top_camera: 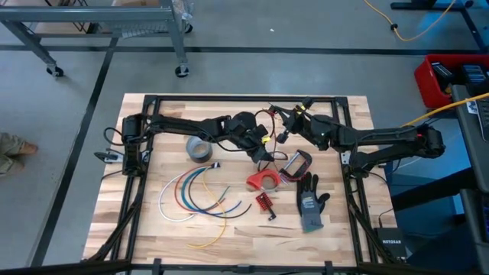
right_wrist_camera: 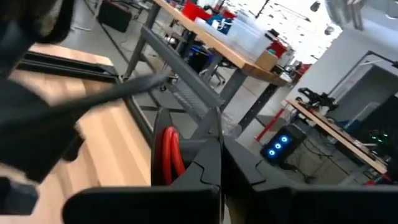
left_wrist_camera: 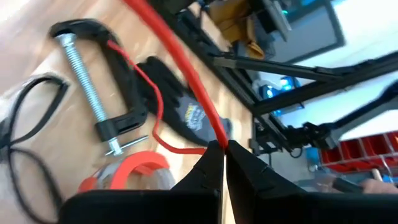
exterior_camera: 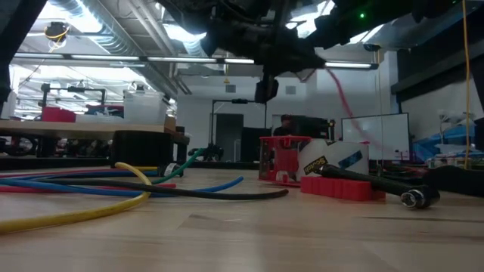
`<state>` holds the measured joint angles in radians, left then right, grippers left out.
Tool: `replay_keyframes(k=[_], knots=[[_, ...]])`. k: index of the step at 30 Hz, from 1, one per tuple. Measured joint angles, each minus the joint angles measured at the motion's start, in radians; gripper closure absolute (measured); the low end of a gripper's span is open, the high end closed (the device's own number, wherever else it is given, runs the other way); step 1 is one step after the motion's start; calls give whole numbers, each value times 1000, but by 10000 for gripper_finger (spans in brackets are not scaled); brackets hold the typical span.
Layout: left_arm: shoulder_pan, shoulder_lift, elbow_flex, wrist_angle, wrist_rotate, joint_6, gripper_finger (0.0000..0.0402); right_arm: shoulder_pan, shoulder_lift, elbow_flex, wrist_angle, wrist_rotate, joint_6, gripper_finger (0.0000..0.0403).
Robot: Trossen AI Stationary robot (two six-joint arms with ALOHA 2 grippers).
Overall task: Coil cords
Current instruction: Coil the red wire onto the spool
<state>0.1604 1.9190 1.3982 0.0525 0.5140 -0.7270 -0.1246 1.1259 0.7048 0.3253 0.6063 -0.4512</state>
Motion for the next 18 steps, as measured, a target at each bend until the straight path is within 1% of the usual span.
replay_keyframes(k=[3, 5, 12, 18], knots=[[1, 0, 14, 2, 16, 4, 401, 0, 0, 0, -15, -41, 1, 400], [6, 0, 19, -1, 44, 5, 401, 0, 0, 0, -31, -68, 14, 400], [19, 0, 26, -23, 121, 2, 401, 0, 0, 0, -139, -168, 37, 400], [23, 0, 26, -15, 139, -3, 401, 1, 0, 0, -179, -207, 84, 400]])
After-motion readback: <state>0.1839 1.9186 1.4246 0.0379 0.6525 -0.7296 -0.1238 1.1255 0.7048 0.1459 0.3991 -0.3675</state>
